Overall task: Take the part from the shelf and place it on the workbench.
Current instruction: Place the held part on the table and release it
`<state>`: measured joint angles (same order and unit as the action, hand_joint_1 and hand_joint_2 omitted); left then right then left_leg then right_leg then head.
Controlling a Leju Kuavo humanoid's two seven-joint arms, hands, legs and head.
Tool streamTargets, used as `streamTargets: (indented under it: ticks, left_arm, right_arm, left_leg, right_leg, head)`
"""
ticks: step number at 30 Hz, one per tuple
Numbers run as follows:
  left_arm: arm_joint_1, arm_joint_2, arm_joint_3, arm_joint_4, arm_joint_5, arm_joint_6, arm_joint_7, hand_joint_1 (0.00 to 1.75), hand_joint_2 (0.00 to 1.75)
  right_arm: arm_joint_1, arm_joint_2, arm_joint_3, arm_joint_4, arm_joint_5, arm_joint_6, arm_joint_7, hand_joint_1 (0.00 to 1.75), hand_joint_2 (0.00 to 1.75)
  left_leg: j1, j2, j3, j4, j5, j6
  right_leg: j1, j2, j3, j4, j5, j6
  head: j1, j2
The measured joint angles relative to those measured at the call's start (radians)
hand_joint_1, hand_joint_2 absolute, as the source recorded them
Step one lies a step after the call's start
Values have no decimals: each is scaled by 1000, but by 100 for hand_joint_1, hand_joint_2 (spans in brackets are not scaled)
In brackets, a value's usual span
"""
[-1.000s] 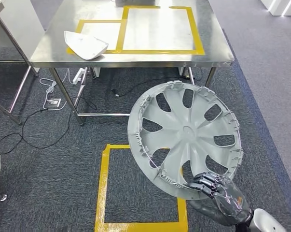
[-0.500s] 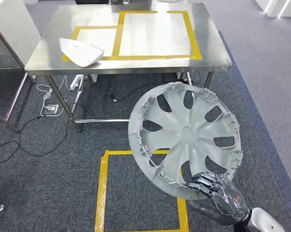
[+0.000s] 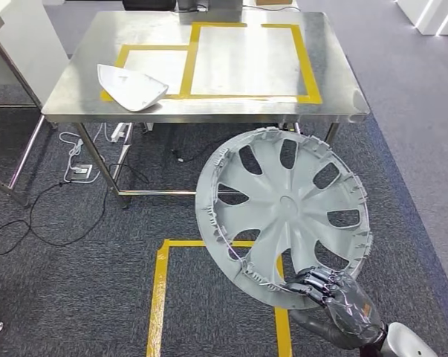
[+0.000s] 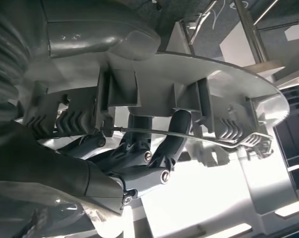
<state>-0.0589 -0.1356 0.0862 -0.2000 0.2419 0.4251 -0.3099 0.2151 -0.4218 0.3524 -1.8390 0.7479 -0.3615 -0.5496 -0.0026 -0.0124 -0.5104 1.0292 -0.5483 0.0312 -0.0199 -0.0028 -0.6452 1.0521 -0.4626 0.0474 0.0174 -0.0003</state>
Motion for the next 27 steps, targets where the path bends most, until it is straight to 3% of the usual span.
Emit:
streamTargets:
  ticks: [2, 4, 6, 8, 9, 10, 13, 15, 17, 18, 20, 24, 25, 26, 27]
  left_arm:
    - [-1, 0, 0, 0, -1, 0, 1, 0, 175]
    - [-2, 0, 0, 0, -3, 1, 1, 0, 175]
    - [-4, 1, 0, 0, -6, 1, 1, 0, 175]
    - [-3, 1, 0, 0, -7, 2, 1, 0, 175]
    - [-1, 1, 0, 0, -7, 3, 2, 0, 175]
    - [1, 1, 0, 0, -7, 3, 2, 0, 175]
    - [2, 2, 0, 0, -8, 4, 4, 0, 175]
    - [1, 3, 0, 0, -8, 4, 4, 0, 175]
    - [2, 4, 0, 0, -9, 5, 4, 0, 175]
    - [3, 4, 0, 0, -10, 5, 3, 0, 175]
    - [1, 3, 0, 0, -14, 4, 2, 0, 175]
    - [-3, 2, 0, 0, -17, 0, 2, 0, 175]
    - [-2, 2, 0, 0, -17, 0, 2, 0, 175]
    - [-1, 2, 0, 0, -17, 0, 2, 0, 175]
    - [0, 1, 0, 0, -17, 0, 2, 0, 175]
  right_arm:
    - [0, 1, 0, 0, -1, -1, -1, 175, 175]
    - [3, 2, 0, 0, -2, -2, -1, 175, 175]
    - [3, 2, -1, 0, -3, -2, 0, 175, 175]
    - [3, 3, -1, 0, -3, -2, -1, 175, 175]
    - [3, 3, -1, 0, -3, -2, -1, 175, 175]
    - [3, 4, 0, 0, -3, -2, -2, 175, 175]
    - [3, 5, 0, 0, -5, -2, -2, 175, 175]
    - [1, 6, 0, 1, -6, -2, -3, 175, 175]
    - [-1, 8, 0, 1, -6, -2, -5, 175, 175]
    - [-2, 8, 0, 1, -6, -2, -5, 175, 175]
    - [-2, 9, 0, 1, -6, -2, -7, 175, 175]
    - [-3, 9, 0, 1, -6, -2, -10, 175, 175]
    - [-3, 9, 1, 1, -6, -2, -11, 175, 175]
    - [-2, 9, 1, 1, -6, -2, -11, 175, 175]
    - [-2, 9, 1, 1, -6, -2, -11, 175, 175]
  left_leg:
    - [-2, 1, 5, 1, -5, -10]
    - [-1, 2, -5, 36, -5, -19]
    - [2, 3, -62, 137, -30, -31]
    - [4, 3, -138, 251, -80, -38]
    - [5, 3, -163, 278, -92, -39]
    - [5, 3, -175, 276, -83, -38]
    - [2, 3, -142, 122, 41, -26]
    - [-5, 4, -123, 45, 69, -13]
    - [-9, 4, -116, 26, 60, 0]
    - [-7, 3, -105, 20, 70, 6]
    - [-4, 3, -83, 8, 67, 18]
    - [-7, 2, -61, 5, 47, 30]
    - [-8, 2, -53, 5, 39, 30]
    - [-8, 1, -42, 5, 30, 29]
    - [-8, 1, -28, 5, 20, 28]
  right_leg:
    - [1, 1, 12, -13, -7, -14]
    - [-3, 1, 27, -19, -9, -26]
    - [-5, -1, 44, -24, -20, -36]
    - [-5, -1, 60, -24, -34, -40]
    - [-4, 1, 69, -24, -42, -40]
    - [-4, 2, 81, -24, -50, -40]
    - [-3, 4, 121, -25, -77, -32]
    - [-1, 5, 133, -28, -92, -20]
    - [0, 5, 141, -26, -95, -7]
    - [0, 5, 142, -22, -97, -2]
    - [-1, 4, 130, 16, -113, 5]
    - [-1, 4, -11, 221, -192, 15]
    - [-1, 4, -35, 234, -185, 16]
    - [-1, 4, -41, 211, -155, 15]
    - [-1, 4, -32, 157, -106, 12]
  head:
    - [-1, 0]
    - [-3, 0]
    - [-5, 0]
    - [-6, 0]
    - [-6, 0]
    - [-6, 0]
    - [-5, 0]
    - [-5, 0]
    - [-6, 0]
    - [-6, 0]
    - [-4, 0]
    - [0, 0]
    - [0, 0]
    - [0, 0]
    - [0, 0]
